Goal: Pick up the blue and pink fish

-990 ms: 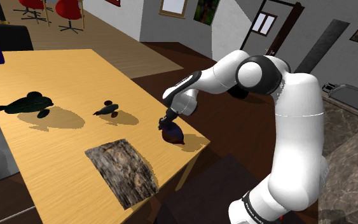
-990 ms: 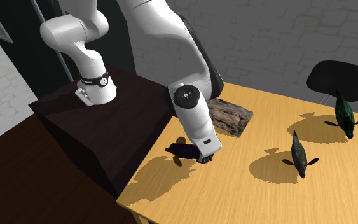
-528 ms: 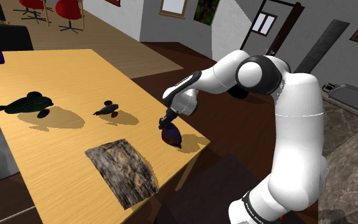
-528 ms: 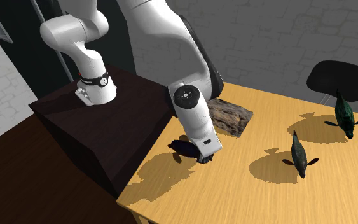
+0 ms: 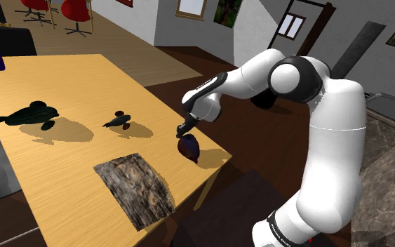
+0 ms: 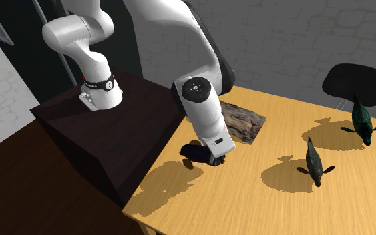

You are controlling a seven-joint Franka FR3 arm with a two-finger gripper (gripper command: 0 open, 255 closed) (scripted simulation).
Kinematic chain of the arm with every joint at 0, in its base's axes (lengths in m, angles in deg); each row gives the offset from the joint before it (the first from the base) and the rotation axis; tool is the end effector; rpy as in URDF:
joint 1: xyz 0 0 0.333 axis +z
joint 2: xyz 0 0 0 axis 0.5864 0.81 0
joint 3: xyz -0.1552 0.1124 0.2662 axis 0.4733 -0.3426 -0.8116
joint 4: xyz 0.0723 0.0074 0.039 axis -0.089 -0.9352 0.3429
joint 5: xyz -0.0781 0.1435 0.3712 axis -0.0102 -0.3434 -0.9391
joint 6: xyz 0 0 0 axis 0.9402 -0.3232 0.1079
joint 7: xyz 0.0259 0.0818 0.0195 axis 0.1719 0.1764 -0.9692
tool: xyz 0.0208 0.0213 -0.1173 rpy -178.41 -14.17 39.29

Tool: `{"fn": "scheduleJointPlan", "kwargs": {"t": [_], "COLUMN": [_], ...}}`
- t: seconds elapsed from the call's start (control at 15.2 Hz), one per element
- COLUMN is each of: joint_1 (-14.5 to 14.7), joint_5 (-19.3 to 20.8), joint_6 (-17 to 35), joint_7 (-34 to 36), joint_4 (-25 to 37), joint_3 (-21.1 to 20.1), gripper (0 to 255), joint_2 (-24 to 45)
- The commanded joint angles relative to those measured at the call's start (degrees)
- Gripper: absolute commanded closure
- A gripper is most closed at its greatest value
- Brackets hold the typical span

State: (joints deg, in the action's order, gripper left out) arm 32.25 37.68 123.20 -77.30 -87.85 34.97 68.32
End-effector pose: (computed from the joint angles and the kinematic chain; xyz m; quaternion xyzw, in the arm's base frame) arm 0.6124 -0.0466 0.1507 -0.9842 -0.0746 -0.1053 0.1215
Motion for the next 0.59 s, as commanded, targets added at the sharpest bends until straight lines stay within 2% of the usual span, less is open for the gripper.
{"fn": "scheduleJointPlan", "kwargs": {"t": [0.0,0.53], "joint_1": [0.5,1.5], "joint_5": [0.7,2.9], "joint_6": [-1.0,-4.0], "joint_7": [1.0,3.6], "joint_4": [-0.5,-1.5], "joint_3": [0.6,2.1], "gripper": [255,255], "joint_2": [-1.6,-5.7]}}
